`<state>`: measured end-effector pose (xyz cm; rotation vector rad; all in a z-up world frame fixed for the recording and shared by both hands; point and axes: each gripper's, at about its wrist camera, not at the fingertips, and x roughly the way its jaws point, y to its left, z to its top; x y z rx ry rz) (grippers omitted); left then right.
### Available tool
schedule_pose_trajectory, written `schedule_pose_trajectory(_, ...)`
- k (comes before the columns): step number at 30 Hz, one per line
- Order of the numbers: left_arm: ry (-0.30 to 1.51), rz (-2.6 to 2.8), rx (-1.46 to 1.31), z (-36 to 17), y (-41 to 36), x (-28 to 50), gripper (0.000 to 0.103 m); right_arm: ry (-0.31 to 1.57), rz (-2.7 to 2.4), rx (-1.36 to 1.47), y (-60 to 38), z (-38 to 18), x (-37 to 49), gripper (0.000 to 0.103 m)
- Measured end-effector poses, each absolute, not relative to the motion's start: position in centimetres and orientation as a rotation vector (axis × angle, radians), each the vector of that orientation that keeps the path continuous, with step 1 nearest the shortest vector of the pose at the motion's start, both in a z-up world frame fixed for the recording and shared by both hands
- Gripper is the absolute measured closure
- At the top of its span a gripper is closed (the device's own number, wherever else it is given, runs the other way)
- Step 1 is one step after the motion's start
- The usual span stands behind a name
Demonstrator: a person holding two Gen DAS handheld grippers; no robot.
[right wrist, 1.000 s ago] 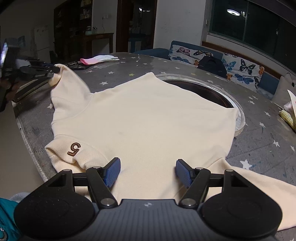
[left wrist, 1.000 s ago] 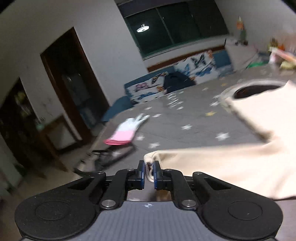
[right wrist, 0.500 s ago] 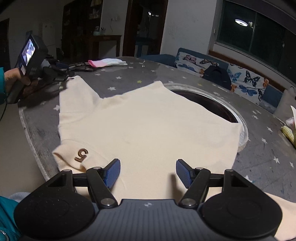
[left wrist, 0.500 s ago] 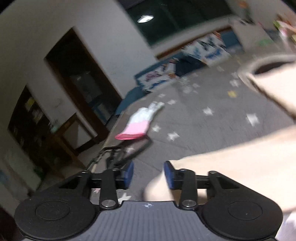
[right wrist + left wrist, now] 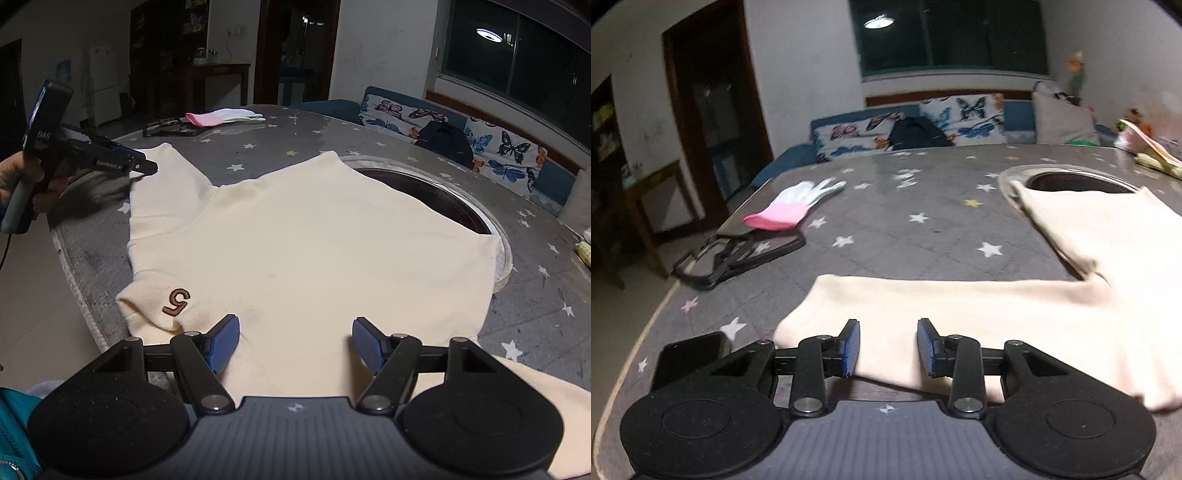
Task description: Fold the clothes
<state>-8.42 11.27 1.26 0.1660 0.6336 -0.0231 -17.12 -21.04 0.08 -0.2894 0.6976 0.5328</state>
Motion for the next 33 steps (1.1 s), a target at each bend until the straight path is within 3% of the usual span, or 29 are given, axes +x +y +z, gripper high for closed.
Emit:
schedule_pose_trajectory(4, 0.686, 0.009, 0.149, 2.2, 9.8, -8.5, 0.052, 0.676, 0.502, -0.242, -21.6, 0.6, -16.8, 0.029)
schedule_pose_trajectory(6, 0.7, -0.005, 0.113, 2.4, 8.8, -8.7, 0.035, 0.67, 0.48, -0.223, -21.7, 0.7, -16.5, 0.024)
schedule_pose_trajectory(12, 0.75, -0.021, 0.026, 2.7, 5.8, -8.4, 0.015, 0.668, 0.452, -0.176, -21.5, 0.2, -15.8, 0.021)
schedule_pose_trajectory(21, 0.806, 0.04, -0.004, 1.6, 4.0, -8.3, 0.0, 0.707, 0.451, -0.118, -21.3, -1.3, -15.6, 0.0)
schedule_pose_trajectory(33, 0.803, 0.069, -0.015, 1.4, 3.8, -8.3, 0.0, 0.704, 0.432, -0.127, -20.7, -1.5, -15.8, 0.0)
